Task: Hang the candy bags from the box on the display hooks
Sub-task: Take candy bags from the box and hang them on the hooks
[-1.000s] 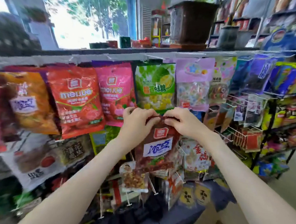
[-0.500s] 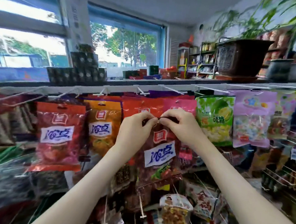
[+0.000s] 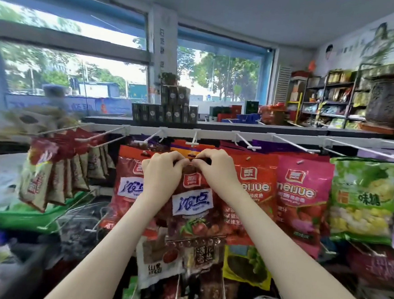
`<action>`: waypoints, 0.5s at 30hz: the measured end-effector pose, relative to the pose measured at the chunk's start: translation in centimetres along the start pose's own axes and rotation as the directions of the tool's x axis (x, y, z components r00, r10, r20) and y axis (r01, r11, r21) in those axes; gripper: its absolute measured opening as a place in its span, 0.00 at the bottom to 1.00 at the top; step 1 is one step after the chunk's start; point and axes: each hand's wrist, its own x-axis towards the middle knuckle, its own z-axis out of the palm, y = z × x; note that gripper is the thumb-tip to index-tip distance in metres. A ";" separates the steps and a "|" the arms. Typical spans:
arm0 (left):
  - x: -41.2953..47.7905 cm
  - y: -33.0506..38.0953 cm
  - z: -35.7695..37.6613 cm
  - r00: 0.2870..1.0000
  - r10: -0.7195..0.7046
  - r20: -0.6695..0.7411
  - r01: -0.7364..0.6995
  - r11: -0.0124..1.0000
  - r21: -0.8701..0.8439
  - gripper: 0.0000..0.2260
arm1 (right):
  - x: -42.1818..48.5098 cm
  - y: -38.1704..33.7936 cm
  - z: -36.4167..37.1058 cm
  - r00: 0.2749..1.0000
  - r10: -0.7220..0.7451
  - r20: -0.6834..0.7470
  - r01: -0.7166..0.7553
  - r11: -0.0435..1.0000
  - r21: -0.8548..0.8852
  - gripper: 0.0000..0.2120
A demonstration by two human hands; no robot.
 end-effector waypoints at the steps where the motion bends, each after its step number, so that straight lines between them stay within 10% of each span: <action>1: 0.5 -0.4 0.1 1.000 -0.015 -0.013 0.016 0.999 0.029 0.08 | 0.5 0.0 0.8 1.000 0.012 -0.015 -0.012 1.000 0.000 0.09; 15: 4.0 -1.7 3.2 0.998 0.006 -0.069 -0.005 1.000 0.006 0.09 | 4.4 2.3 3.0 0.992 0.077 -0.104 -0.073 0.996 0.048 0.06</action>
